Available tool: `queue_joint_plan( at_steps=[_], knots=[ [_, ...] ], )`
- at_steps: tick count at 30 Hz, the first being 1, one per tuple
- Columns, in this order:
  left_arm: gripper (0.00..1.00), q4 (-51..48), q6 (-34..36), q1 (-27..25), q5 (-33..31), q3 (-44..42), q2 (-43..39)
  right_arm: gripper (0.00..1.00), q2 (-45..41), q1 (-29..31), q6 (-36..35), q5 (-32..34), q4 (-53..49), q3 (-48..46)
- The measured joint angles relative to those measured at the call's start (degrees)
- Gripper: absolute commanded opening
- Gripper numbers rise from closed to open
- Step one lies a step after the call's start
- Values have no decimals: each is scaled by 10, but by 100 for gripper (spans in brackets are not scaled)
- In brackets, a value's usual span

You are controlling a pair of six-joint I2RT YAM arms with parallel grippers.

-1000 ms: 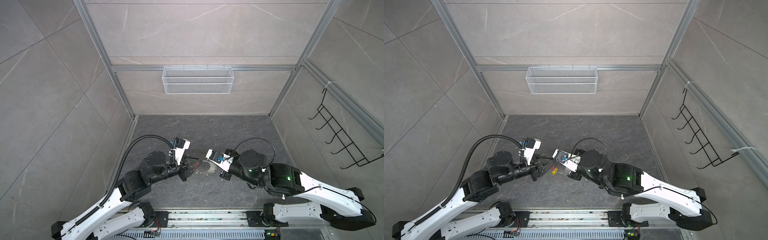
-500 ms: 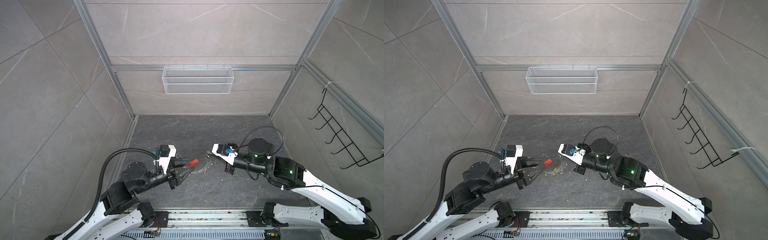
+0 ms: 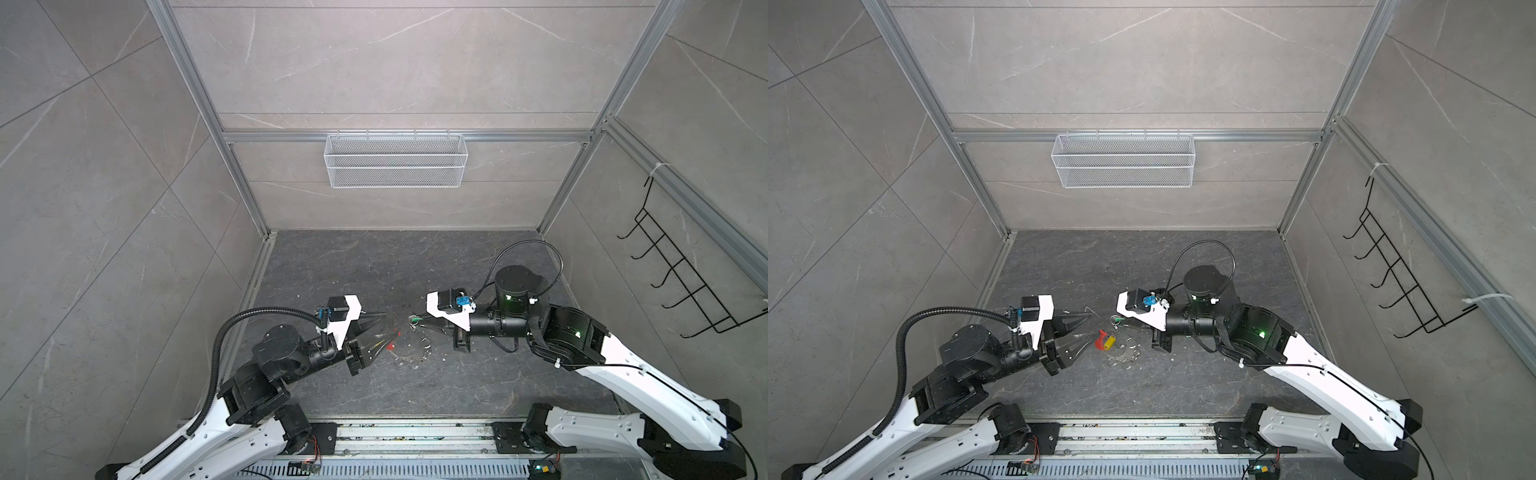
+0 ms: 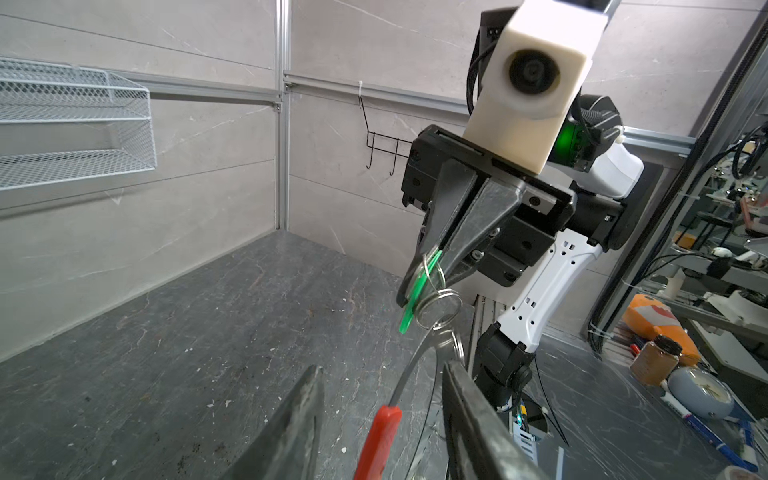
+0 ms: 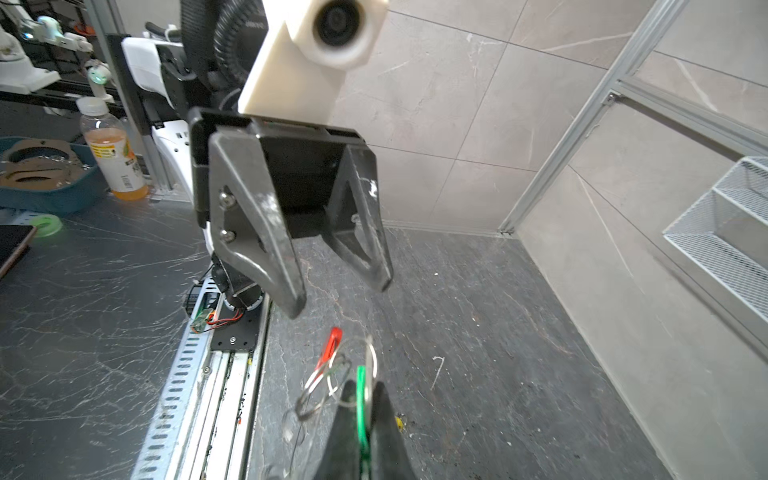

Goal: Remove the keys from the keyring

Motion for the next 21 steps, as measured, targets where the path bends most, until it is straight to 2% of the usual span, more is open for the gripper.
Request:
queue_joint_plan(
  at_steps=[4, 10, 21],
  knots=[
    [50, 12, 8, 0, 38, 0, 23, 0, 0, -19, 6, -48, 8, -1],
    [51, 29, 9, 1, 101, -2, 30, 0, 0, -28, 17, -82, 17, -2],
    [50, 49, 9, 1, 135, -2, 59, 0, 3, -30, 30, -109, 22, -6]
  ],
)
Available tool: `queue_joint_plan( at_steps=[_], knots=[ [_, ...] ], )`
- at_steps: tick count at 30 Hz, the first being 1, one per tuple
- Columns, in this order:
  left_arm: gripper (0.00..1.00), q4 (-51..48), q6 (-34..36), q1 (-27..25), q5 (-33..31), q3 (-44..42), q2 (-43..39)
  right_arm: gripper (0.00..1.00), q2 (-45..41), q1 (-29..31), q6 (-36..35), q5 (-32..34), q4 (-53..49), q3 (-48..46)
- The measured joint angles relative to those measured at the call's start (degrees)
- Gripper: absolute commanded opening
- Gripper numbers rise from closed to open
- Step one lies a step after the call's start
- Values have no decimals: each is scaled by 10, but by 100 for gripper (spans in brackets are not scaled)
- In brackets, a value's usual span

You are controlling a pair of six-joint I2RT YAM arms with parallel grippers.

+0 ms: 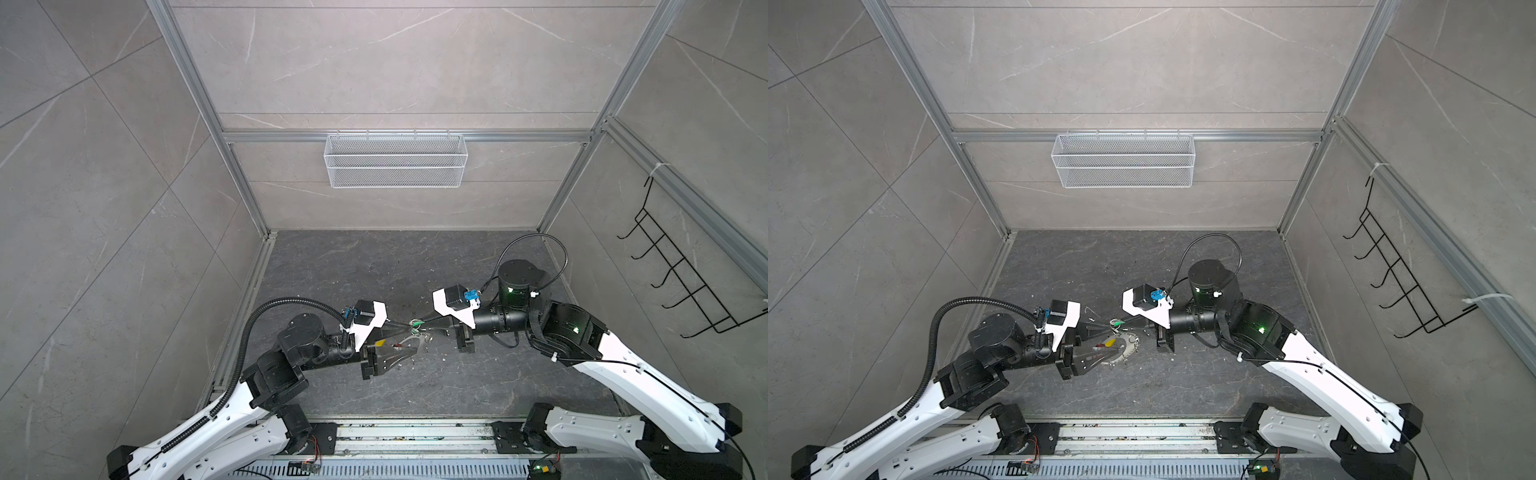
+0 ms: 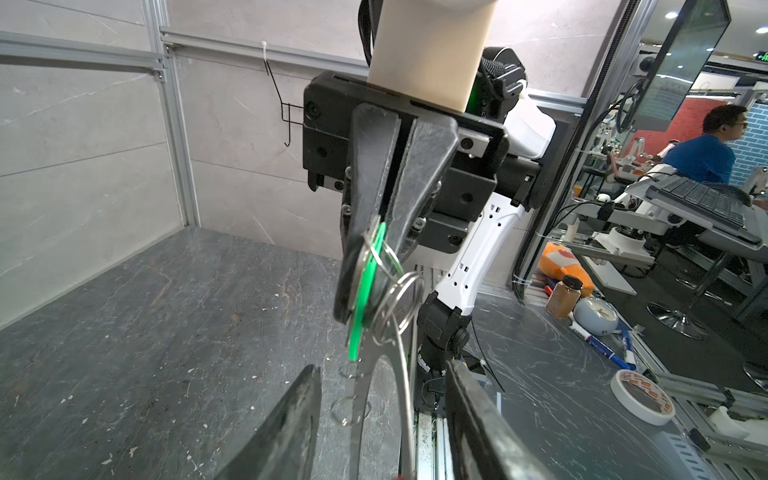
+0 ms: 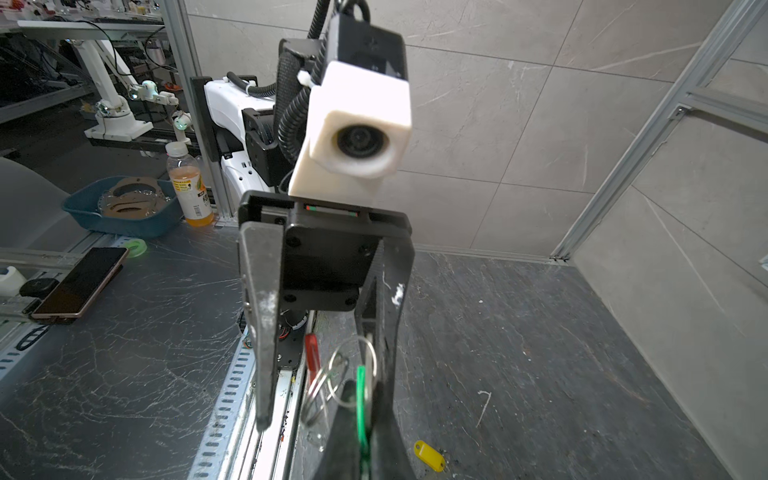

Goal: Remove the keys from the keyring

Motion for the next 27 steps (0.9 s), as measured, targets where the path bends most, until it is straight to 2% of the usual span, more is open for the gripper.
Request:
queue_joint_plan(
  at_steps=[8, 23, 27],
  knots=[
    [41, 8, 0, 0, 16, 3, 0, 0, 6, 0, 0, -1, 6, -2],
    [34, 12, -6, 3, 25, 10, -10, 0, 10, 0, 11, -17, 17, -2],
    [27, 12, -14, 5, 26, 10, -10, 0, 10, 0, 13, -23, 18, -2]
  ],
)
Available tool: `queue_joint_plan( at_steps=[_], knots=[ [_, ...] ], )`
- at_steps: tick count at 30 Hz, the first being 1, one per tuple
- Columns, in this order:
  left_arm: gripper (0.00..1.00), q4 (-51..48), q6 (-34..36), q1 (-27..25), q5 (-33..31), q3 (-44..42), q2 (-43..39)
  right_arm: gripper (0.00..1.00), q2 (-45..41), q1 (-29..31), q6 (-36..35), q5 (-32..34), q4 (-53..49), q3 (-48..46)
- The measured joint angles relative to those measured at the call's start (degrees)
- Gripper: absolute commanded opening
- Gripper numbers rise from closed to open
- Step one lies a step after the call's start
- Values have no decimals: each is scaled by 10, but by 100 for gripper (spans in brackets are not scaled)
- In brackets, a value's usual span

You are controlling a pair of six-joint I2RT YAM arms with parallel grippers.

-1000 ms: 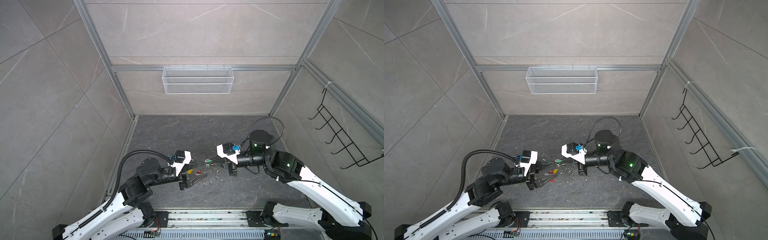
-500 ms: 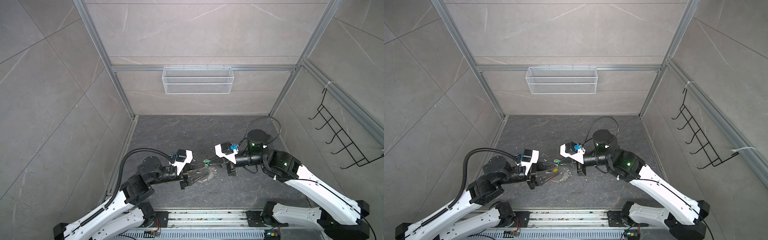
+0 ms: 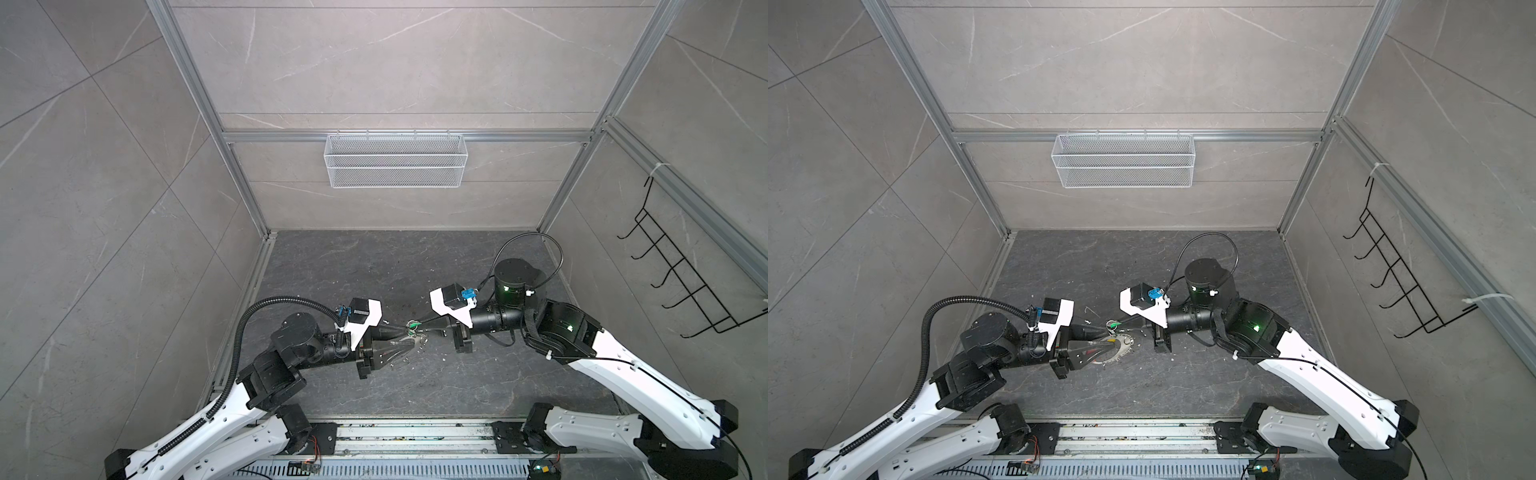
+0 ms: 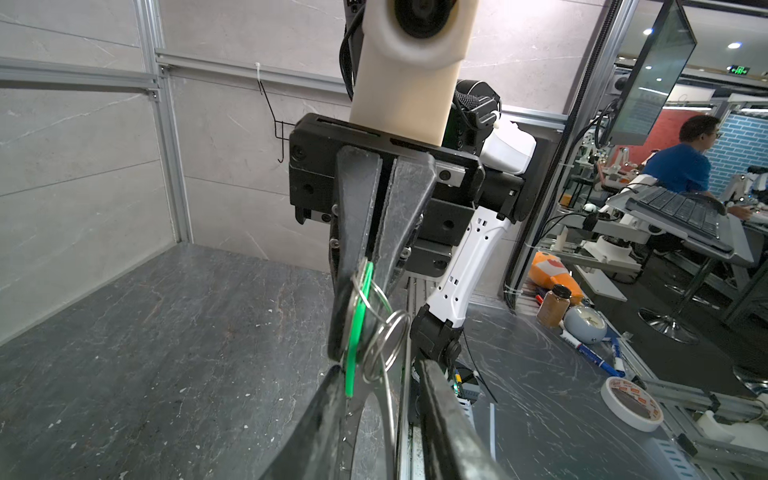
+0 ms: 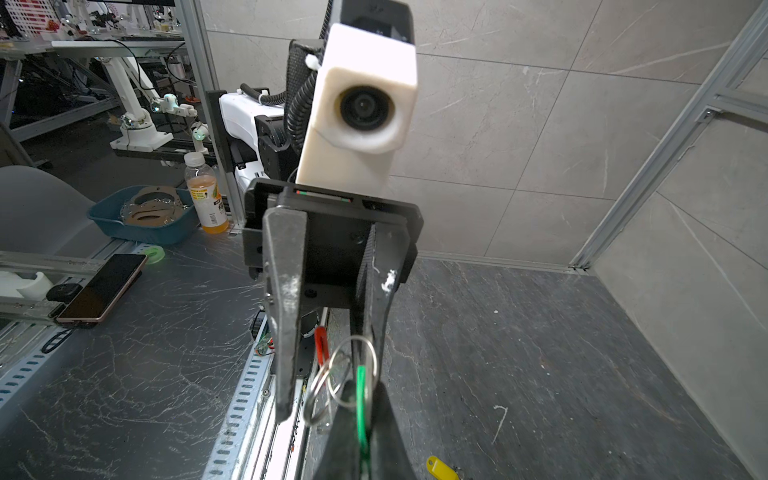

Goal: Remove the keys from the keyring

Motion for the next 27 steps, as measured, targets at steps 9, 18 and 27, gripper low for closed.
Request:
queue_joint_plan(
  at_steps=[9, 18, 27],
  knots=[
    [33, -50, -4, 2, 1, 34, 10, 0, 0, 0, 2, -2, 4, 0],
    [36, -105, -13, 2, 16, 63, 26, 0, 0, 0, 2, 0, -7, 0],
    [39, -156, -16, -1, 10, 64, -10, 0, 1, -7, 2, 16, -8, 0]
  ],
)
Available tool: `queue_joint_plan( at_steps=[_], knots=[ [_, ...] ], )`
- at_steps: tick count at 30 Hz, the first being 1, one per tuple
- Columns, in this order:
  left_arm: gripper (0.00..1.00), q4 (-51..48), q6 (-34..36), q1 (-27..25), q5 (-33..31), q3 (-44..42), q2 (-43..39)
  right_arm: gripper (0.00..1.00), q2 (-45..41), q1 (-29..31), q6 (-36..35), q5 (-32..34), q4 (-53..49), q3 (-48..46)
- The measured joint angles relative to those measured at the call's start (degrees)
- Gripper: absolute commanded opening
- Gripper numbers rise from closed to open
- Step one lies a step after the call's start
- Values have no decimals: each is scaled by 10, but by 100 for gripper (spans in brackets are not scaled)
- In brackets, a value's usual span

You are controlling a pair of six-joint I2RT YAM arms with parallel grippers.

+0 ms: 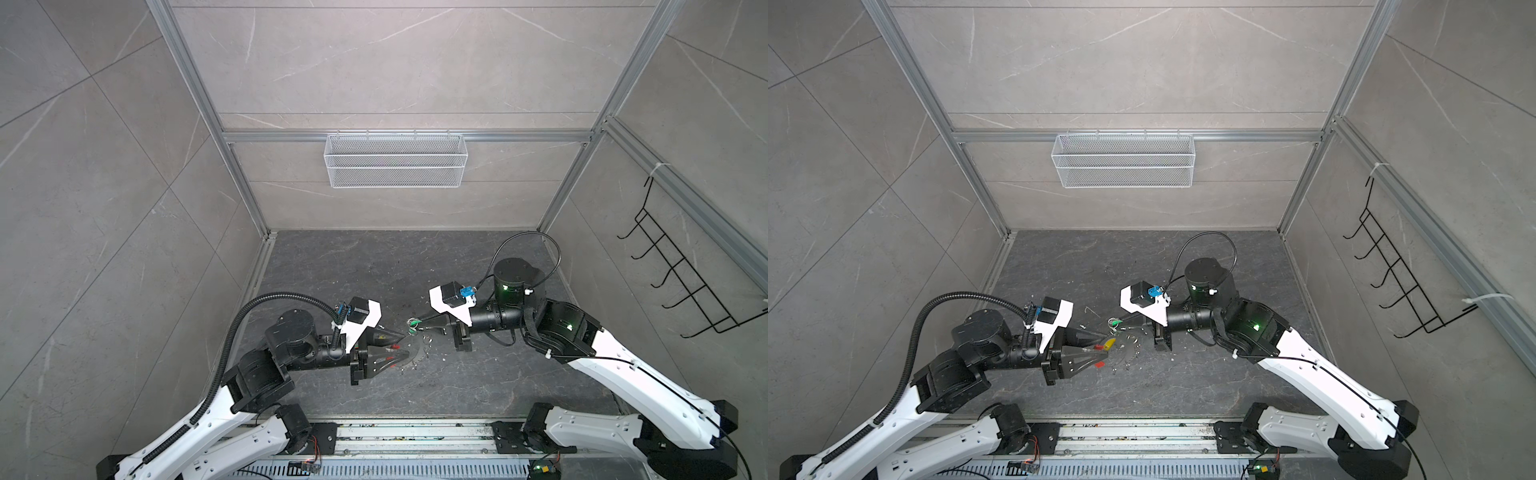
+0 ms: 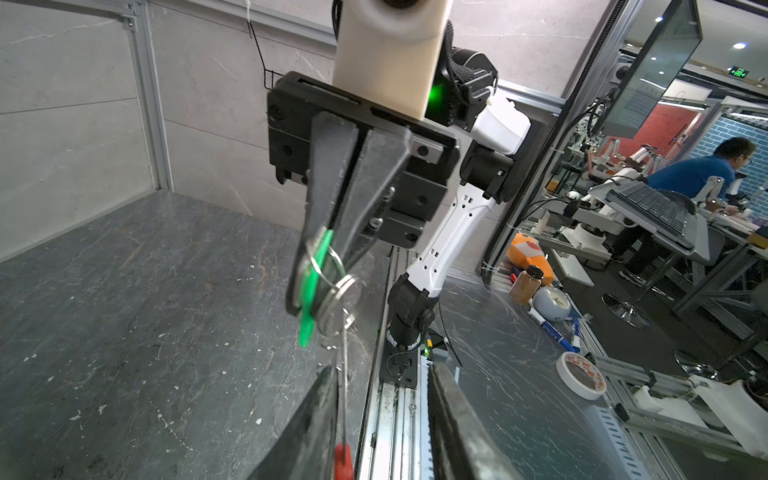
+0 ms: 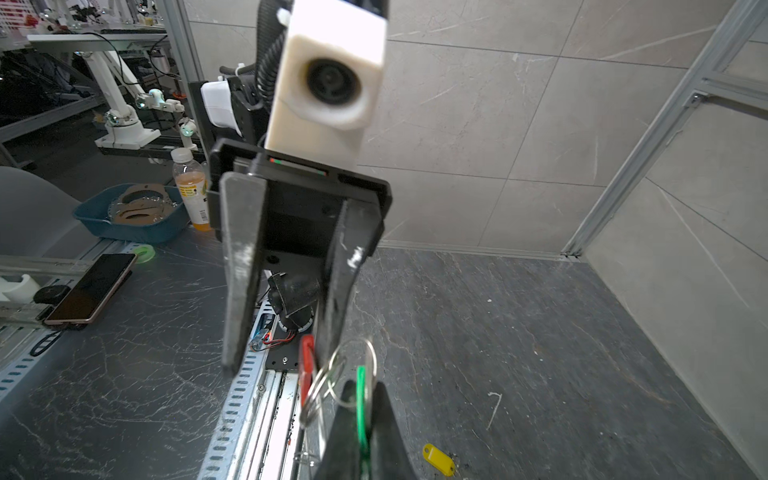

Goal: Remove the keys from the keyring

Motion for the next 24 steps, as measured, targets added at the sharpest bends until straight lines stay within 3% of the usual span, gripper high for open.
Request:
queue_joint_plan(
  at_steps=[9, 24],
  knots=[
    [39, 8, -4, -1, 22, 0, 10, 0, 8, 0, 0, 4, -1, 0],
    [36, 8, -2, -1, -11, 0, 30, 0, 8, -1, 0, 3, 1, 0]
  ],
)
